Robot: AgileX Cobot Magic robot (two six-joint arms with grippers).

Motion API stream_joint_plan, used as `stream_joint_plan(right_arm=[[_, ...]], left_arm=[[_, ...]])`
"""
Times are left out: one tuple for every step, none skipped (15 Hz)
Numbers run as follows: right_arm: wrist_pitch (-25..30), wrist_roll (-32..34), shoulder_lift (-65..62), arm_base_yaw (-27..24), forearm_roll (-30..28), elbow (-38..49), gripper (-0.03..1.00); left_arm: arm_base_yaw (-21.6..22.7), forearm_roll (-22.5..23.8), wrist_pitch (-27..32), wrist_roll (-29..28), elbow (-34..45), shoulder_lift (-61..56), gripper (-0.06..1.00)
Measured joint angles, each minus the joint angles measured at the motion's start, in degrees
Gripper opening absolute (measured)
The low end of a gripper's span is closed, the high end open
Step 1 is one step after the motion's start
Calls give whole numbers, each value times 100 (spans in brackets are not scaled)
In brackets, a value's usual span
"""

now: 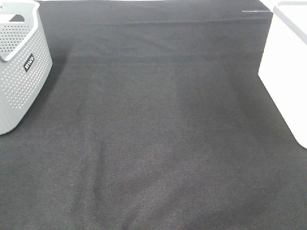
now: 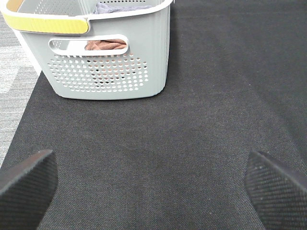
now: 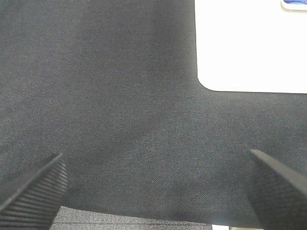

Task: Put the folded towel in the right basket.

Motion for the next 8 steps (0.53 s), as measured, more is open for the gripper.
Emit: stream_joint_plan(right_arm=[[0,0,0,0,0,0,97],[0,0,0,0,0,0,97],[0,0,0,0,0,0,97],[0,0,0,0,0,0,97],[0,0,0,0,0,0,97],[0,0,0,0,0,0,97],[0,0,0,0,0,0,97],[0,0,0,0,0,0,97]], left_arm=[[0,0,0,0,0,0,99],[0,0,0,0,0,0,99],[0,0,0,0,0,0,99],[0,0,0,0,0,0,99],[0,0,0,0,0,0,99],[0,0,0,0,0,0,99],[0,0,0,0,0,0,99],[0,0,0,0,0,0,99]])
